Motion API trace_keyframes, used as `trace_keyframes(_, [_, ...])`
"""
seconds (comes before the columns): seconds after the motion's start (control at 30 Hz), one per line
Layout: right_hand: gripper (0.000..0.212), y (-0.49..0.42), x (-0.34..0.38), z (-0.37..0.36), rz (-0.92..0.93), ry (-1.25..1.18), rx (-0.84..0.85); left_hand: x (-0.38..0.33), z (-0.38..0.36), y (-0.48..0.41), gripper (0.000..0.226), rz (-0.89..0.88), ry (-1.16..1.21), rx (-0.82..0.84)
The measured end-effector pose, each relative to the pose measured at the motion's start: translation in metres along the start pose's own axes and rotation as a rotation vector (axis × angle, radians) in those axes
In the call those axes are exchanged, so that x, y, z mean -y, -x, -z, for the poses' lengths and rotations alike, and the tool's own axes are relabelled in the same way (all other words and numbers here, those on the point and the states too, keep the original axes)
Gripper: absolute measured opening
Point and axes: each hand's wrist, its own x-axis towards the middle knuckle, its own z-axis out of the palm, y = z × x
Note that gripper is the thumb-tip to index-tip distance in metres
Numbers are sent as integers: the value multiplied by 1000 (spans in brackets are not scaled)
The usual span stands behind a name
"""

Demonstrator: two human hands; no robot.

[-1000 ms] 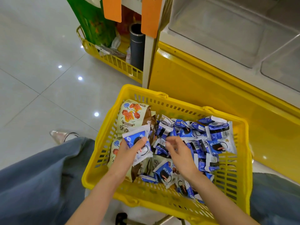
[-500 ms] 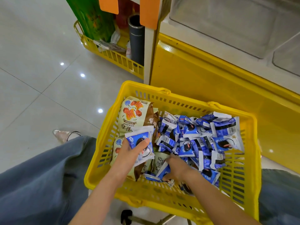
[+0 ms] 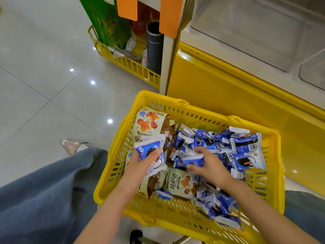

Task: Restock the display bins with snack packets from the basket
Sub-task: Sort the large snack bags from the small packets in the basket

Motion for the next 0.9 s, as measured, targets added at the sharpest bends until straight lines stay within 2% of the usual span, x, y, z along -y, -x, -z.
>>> trace_keyframes(0.1, [45,-21,3,31,48,123,-205,-2,-2,0,36,-26,-16,-13])
trace_keyframes(0.17, [50,-34,4,39,-14,275,-215,-2,-2,0,43,-35,-38,-10])
trace_keyframes(0.27, [54,-38,10,39,-80,451,-247,-5,0,2,40,-27,-40,-14])
trace_keyframes(0.33, [52,-31,16,33,27,602,-400,-6,2,3,44,-14,-37,-29])
trace_keyframes(0.4, [41,-21,21,21,249,621,-481,-5,5,1,50,-3,-27,-44])
trace_keyframes(0.43, [33,-15,22,12,341,555,-414,-5,6,0,51,0,-20,-48])
trace_keyframes(0.47, [26,-9,22,-1,373,472,-275,-6,6,-1,51,1,-13,-52])
trace_keyframes(0.53, [27,-3,12,-30,235,321,89,-8,6,-3,47,-7,3,-61])
trace_keyframes(0.6, [43,-7,-5,-52,33,230,305,-10,5,-5,44,-16,20,-68])
trace_keyframes(0.67, [57,-16,-20,-64,-114,202,333,-10,5,-6,45,-23,33,-71])
trace_keyframes(0.73, [62,-23,-29,-72,-191,187,328,-9,7,-8,44,-24,35,-73])
trace_keyframes(0.9, [59,-32,-36,-82,-175,333,319,-7,9,-12,42,0,37,-101])
